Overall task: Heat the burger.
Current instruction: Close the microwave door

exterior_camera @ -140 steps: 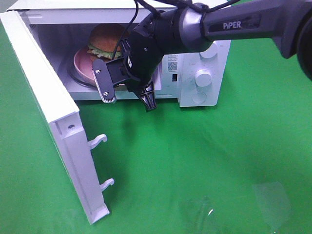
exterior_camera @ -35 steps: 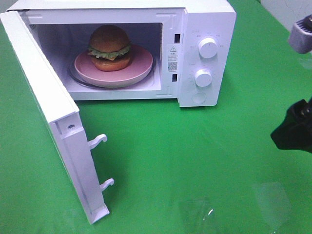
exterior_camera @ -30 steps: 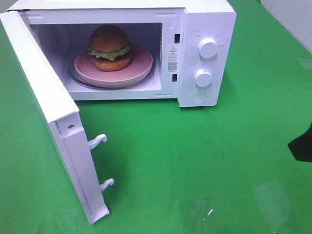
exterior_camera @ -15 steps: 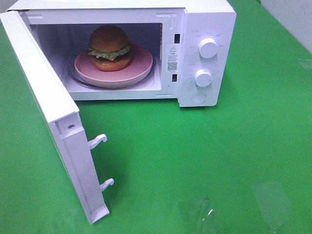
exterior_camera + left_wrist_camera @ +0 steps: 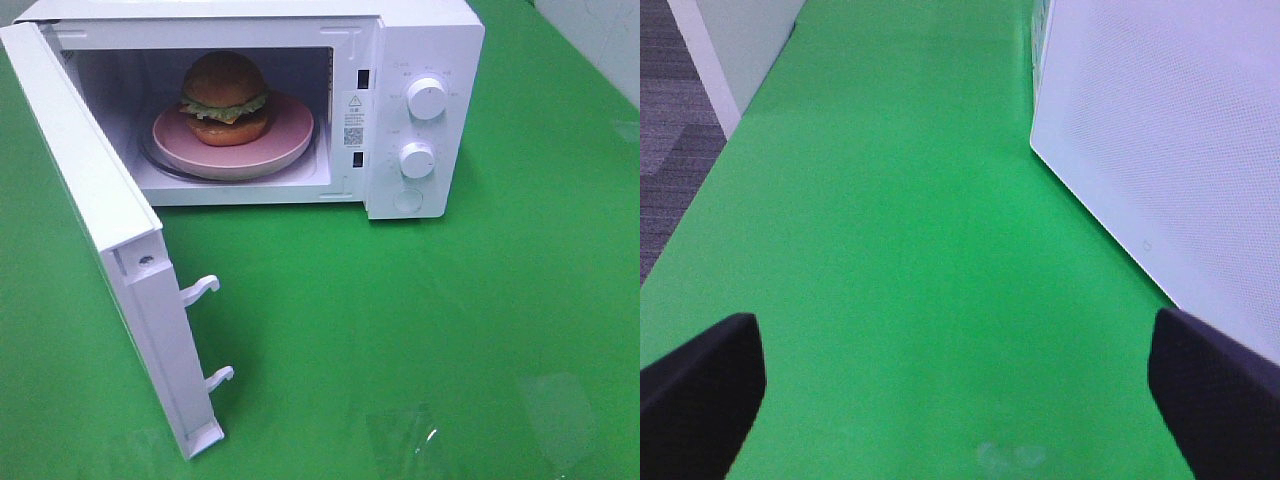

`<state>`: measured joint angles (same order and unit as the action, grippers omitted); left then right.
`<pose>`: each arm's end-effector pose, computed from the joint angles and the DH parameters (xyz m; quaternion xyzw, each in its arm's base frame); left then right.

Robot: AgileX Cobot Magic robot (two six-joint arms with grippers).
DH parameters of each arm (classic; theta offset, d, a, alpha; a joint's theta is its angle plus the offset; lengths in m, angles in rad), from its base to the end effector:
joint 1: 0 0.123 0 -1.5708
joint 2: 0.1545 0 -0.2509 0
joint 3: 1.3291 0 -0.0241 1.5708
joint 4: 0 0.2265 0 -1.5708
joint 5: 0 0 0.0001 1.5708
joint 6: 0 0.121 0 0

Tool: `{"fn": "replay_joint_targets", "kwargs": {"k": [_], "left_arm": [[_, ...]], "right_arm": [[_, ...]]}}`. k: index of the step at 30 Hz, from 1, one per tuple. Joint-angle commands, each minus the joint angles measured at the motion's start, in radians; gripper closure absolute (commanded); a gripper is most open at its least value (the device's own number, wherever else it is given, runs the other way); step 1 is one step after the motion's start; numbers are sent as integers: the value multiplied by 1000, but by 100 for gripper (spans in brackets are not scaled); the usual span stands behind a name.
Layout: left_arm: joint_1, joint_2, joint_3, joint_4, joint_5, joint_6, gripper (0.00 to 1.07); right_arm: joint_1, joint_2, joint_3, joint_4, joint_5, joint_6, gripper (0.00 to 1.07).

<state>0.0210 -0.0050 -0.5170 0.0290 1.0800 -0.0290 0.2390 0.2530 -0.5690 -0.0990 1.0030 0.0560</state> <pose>0.0316 0.0038 0.2548 -0.0222 0.8521 0.0124 0.5227 0.0686 0.0063 0.2655 -0.0848 0.8793 0.0197 0.4683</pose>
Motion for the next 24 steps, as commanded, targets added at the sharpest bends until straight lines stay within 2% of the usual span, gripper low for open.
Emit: {"fn": "replay_joint_targets", "kwargs": {"k": [1, 6, 19, 24], "left_arm": [[1, -16, 1, 3, -14, 0, 9], [1, -16, 1, 3, -14, 0, 9], [1, -16, 1, 3, -14, 0, 9], [1, -15, 1, 3, -14, 0, 9]], "right_arm": [[-35, -52, 21, 10, 6, 1, 31], [-76, -126, 40, 9, 6, 27, 31], [-76, -283, 78, 0, -41, 25, 31], [-76, -285, 78, 1, -41, 23, 32]]}}
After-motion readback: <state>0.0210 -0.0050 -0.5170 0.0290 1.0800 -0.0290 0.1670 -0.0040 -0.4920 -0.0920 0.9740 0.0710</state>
